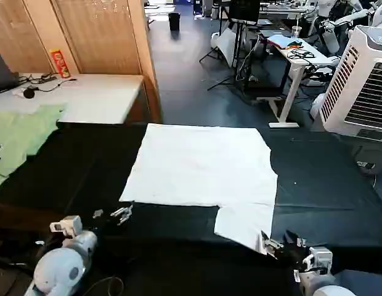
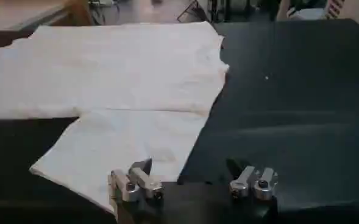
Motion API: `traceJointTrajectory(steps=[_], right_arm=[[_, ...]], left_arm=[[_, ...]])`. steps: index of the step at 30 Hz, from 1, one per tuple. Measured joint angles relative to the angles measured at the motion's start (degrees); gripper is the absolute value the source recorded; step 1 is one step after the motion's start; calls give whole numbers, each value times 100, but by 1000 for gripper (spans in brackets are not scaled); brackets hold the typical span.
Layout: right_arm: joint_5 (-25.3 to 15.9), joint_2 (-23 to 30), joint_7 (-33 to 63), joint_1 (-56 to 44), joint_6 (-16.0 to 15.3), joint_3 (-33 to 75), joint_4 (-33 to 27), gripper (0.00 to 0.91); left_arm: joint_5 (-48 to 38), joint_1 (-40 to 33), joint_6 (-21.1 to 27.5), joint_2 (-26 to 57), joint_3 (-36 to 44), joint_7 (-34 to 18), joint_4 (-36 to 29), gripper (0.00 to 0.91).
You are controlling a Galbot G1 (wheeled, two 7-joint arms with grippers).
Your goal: Fold and organize the clothes.
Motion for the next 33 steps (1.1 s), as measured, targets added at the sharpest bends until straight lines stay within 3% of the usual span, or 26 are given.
traceJointTrajectory(steps=[7,8,9,11,13,14,15,16,17,27,33], right_arm=[[-352,88,-28,-5,84,-154,-40,878],[-366,101,-28,-1,90,-169,-59,790],[-380,112,-29,-1,96,-185,-78,770],[-399,139,-29,-1,100,-219,-117,644],[-404,165,-29,1,107,-249,-147,449],[-409,181,-25,1,109,-274,-167,283],[-412,193,-26,2,110,-297,-178,185],[-413,205,-21,2,111,-310,-199,68],[-413,216,-9,2,113,-320,-214,59],[-323,208,166,-120,95,-271,-95,29],[-287,192,374,-404,-98,-225,392,20]], left_arm=[[78,-201,-123,-83,132,-10,295,878],[79,-238,-127,-91,147,-10,341,614],[84,-263,-131,-98,159,-9,379,546],[128,-301,-145,-106,190,-7,459,371],[200,-332,-189,-125,203,5,527,156],[222,-340,-206,-134,204,15,564,78],[248,-341,-211,-136,202,32,587,49],[275,-335,-215,-136,203,50,597,29],[299,-324,-219,-133,206,74,602,20],[456,-199,-228,-145,226,93,502,0],[491,-35,-175,-180,159,10,240,0]])
